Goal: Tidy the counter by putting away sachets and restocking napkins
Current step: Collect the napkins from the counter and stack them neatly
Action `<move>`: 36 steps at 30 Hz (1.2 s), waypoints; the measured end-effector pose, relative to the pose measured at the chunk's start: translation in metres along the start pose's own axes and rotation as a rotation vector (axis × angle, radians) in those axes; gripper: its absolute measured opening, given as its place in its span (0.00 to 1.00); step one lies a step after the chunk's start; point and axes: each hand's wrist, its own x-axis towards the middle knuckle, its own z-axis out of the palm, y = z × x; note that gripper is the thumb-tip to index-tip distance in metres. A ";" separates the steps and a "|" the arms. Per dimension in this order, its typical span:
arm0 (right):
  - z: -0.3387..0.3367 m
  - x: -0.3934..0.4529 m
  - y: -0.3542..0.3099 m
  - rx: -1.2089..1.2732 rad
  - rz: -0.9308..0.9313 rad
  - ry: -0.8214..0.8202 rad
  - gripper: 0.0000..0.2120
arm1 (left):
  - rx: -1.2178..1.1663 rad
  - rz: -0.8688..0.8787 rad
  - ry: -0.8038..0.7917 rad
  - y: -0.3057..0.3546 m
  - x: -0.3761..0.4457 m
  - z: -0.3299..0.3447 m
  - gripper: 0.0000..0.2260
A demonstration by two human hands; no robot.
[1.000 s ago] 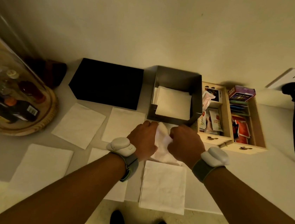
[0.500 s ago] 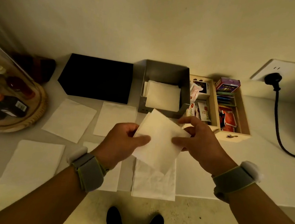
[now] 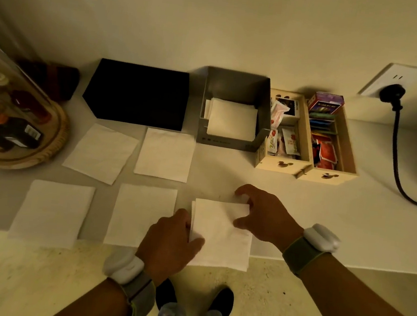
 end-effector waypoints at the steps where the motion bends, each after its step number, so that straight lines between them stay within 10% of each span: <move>1: 0.002 0.000 -0.001 -0.049 -0.007 0.003 0.29 | 0.029 0.011 0.016 -0.001 0.000 0.000 0.17; 14: 0.012 -0.013 -0.001 0.032 -0.083 -0.005 0.11 | 0.090 0.114 0.062 0.008 0.015 -0.002 0.29; 21: -0.015 -0.030 -0.012 0.361 -0.273 0.085 0.11 | -0.599 0.152 -0.128 0.009 0.027 -0.032 0.32; 28: -0.029 -0.032 -0.025 0.668 -0.341 0.130 0.24 | -0.819 0.314 -0.104 0.032 0.034 -0.060 0.08; 36: 0.000 -0.007 -0.013 0.513 -0.253 0.150 0.09 | -0.626 0.391 -0.157 0.038 0.051 -0.035 0.10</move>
